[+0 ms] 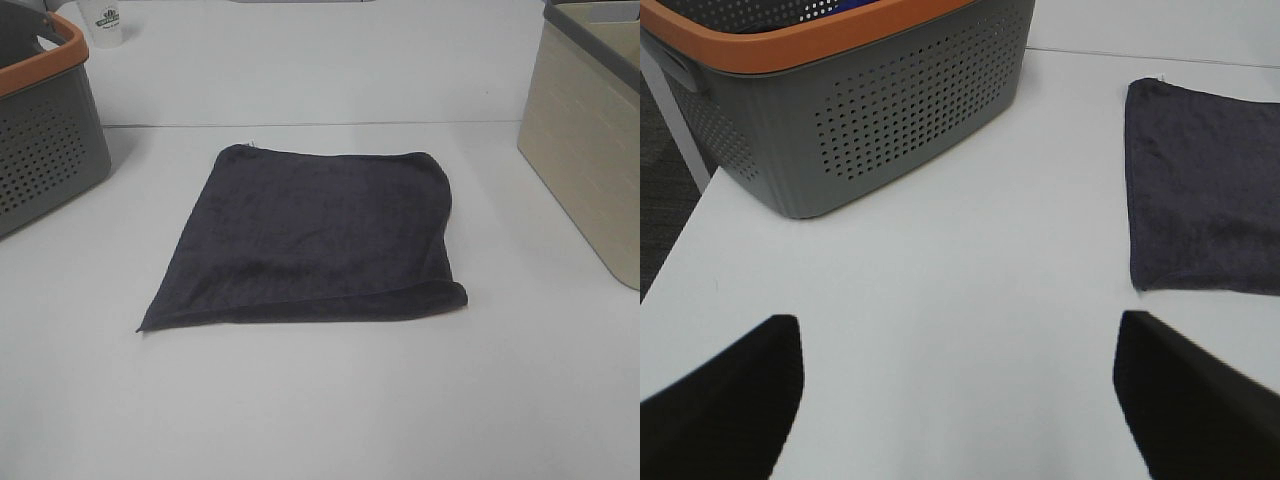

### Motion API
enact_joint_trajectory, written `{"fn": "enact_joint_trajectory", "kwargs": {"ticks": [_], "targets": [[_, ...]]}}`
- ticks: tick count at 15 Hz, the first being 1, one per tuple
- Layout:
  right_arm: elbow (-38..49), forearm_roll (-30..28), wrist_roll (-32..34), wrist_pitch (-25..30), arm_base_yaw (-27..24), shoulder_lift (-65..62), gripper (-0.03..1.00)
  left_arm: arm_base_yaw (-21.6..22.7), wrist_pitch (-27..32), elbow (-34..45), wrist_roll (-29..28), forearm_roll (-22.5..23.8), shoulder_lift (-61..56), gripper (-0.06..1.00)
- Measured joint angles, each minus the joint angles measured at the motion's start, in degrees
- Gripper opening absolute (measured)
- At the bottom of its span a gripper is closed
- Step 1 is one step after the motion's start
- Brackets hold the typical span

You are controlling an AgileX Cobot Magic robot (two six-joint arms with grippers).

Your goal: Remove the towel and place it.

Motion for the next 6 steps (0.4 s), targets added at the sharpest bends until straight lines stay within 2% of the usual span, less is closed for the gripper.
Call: {"fn": "enact_joint_trajectory", "kwargs": {"ticks": [6], "targets": [[0.00, 0.00, 0.00, 0.00, 0.00, 0.00, 0.72, 0.00, 0.00, 0.00, 0.00, 0.00, 0.00, 0.79]]}}
